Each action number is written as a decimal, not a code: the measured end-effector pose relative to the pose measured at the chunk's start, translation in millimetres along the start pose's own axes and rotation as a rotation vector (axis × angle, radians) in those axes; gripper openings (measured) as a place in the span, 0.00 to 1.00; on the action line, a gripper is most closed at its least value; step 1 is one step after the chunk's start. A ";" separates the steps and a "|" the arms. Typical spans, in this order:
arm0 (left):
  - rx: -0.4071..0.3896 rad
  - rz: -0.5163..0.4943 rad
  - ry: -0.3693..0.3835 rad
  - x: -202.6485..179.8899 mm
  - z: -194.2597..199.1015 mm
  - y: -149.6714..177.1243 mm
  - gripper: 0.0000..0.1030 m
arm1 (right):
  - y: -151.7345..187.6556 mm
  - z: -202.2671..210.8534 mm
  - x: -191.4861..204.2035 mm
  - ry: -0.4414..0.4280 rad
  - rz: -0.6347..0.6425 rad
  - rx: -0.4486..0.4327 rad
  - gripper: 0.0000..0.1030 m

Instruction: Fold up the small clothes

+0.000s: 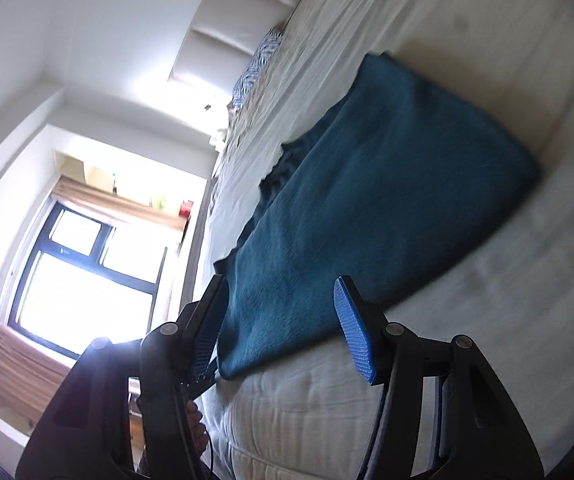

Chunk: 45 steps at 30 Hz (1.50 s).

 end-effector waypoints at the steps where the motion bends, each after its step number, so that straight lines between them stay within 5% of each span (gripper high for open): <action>1: 0.012 0.006 0.009 1.1 -2.3 -3.3 0.70 | 0.4 -10.2 5.3 0.005 0.008 0.019 0.53; 18: 0.123 0.132 0.167 21.6 -28.3 -27.2 0.68 | 15.6 -153.5 81.4 0.045 0.132 0.285 0.53; 21: 0.156 0.139 0.203 16.9 -34.8 -22.9 0.56 | 18.6 -179.4 85.8 0.052 0.131 0.315 0.53; 26: 0.162 0.163 0.204 23.2 -39.5 -17.5 0.15 | 14.8 -213.3 75.8 0.075 0.097 0.346 0.53; 28: 0.154 0.180 0.210 26.7 -38.7 -16.0 0.15 | 12.5 -221.8 65.1 0.090 0.073 0.351 0.53; 35: 0.133 0.131 0.207 7.5 -32.5 -23.2 0.15 | 4.9 -213.8 58.6 0.028 0.036 0.355 0.53; 45: 0.142 -0.031 0.203 -77.4 -47.1 -44.0 0.15 | -41.7 -155.6 43.9 -0.074 -0.050 0.275 0.63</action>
Point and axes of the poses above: each gripper's, at about its wrist camera, not at the fingertips, and z roughly against the way its jaws point, x to its left, y to its underside, the point moved 2 cm from there along -z, roughly the way its jaws point, and after that the axes turned 11 degrees about -z, right-handed, at the moved point
